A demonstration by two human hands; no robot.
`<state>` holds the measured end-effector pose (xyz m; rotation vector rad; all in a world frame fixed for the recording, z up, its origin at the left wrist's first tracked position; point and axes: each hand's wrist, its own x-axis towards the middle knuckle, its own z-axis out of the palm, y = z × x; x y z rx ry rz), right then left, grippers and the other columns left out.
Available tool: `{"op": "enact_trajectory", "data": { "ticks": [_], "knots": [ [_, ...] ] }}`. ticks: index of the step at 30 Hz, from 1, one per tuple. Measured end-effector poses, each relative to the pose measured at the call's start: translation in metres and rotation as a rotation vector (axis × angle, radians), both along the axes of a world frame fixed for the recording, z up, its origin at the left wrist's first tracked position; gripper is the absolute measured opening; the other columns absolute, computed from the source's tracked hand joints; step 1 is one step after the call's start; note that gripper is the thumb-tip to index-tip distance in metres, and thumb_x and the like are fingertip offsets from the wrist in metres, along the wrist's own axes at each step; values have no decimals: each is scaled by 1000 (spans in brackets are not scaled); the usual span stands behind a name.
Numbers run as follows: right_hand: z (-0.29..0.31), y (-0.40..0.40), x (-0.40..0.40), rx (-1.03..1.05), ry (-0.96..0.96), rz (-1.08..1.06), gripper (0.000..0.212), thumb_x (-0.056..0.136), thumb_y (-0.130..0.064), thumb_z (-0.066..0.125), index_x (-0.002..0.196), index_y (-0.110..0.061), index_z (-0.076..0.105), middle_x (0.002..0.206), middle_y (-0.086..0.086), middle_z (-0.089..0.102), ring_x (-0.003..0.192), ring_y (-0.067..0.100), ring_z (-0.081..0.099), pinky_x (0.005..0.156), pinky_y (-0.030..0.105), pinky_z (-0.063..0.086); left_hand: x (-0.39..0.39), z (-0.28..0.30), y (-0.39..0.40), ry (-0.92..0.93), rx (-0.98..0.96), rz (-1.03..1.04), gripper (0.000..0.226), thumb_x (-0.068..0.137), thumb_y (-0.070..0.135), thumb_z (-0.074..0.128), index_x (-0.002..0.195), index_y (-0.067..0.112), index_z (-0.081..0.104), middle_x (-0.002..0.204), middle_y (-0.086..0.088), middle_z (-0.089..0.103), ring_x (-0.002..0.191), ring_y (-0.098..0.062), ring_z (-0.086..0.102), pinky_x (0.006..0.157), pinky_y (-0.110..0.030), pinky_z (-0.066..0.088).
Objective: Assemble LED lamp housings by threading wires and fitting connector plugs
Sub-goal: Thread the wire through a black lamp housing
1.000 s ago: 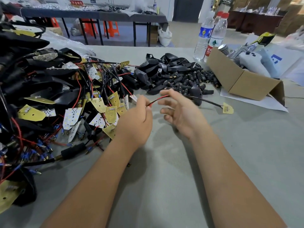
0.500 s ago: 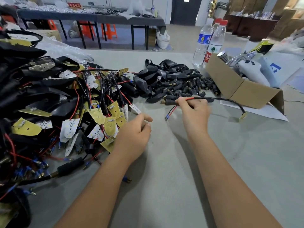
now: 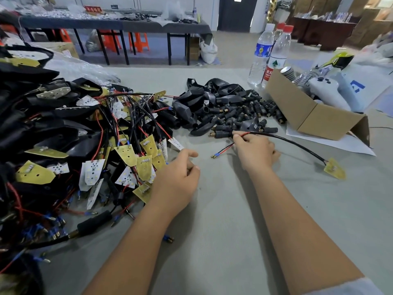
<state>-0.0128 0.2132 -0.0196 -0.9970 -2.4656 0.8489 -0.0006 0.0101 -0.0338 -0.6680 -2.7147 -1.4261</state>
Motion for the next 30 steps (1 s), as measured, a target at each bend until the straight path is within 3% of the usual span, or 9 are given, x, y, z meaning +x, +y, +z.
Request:
{"op": "enact_trajectory", "data": {
  "ticks": [2,5,12,15,17,21,23,27,30],
  "knots": [
    [1,2,-2,11,-58,37,31,93,-55,42,117,-51,63,136,5,53,133,25,34,106,43,20,0,0,-1,-2,-6,-1,22,97,26,48,116,36,49,88,22,56,73,-1,54,60,-28,38],
    [-3,4,-4,35,-80,61,34,94,-53,39,122,-53,59,139,0,52,135,18,32,107,44,20,0,-1,-1,6,-19,-11,20,97,27,47,115,37,47,89,23,55,74,-1,54,59,-27,36],
    [-11,11,-5,-112,151,1,32,92,-30,42,91,-32,73,110,-4,67,107,19,58,94,38,24,-1,0,-1,23,-52,-15,19,98,27,47,115,36,49,90,27,54,78,2,54,62,-29,41],
    [-10,10,-3,-186,272,-7,31,89,-26,45,72,-33,70,103,-9,70,98,17,62,97,37,38,-1,1,-1,36,-61,-22,18,98,26,46,112,36,51,89,23,54,76,-1,53,66,-34,46],
    [-9,8,-1,-256,355,21,31,87,-22,47,65,-32,66,105,-10,69,87,11,61,86,33,46,-2,2,-1,37,-61,-27,16,98,25,46,108,37,52,85,22,55,74,-3,53,66,-36,46],
    [-9,7,4,-378,484,110,29,85,-16,50,68,-30,69,110,-1,68,74,-3,59,61,11,41,-3,3,0,28,-62,-29,16,97,23,46,105,33,57,75,28,56,66,-2,52,65,-36,46],
    [-8,7,3,-421,463,179,27,87,-19,51,76,-32,72,118,-3,65,93,-3,60,70,8,43,-3,3,1,26,-77,-22,16,96,24,47,104,32,58,72,31,55,64,-1,52,65,-36,45],
    [0,6,-3,-377,285,249,26,88,-38,52,103,-41,73,128,-8,61,125,13,47,107,37,41,-3,3,1,27,-91,-28,17,97,23,45,105,30,59,63,32,53,57,1,49,59,-33,41],
    [6,4,-5,-316,175,223,23,90,-42,48,87,-44,71,127,-9,59,126,21,35,107,40,35,-3,2,0,18,-78,-24,17,97,23,46,104,30,59,63,31,53,56,1,49,58,-30,38]
  ]
}}
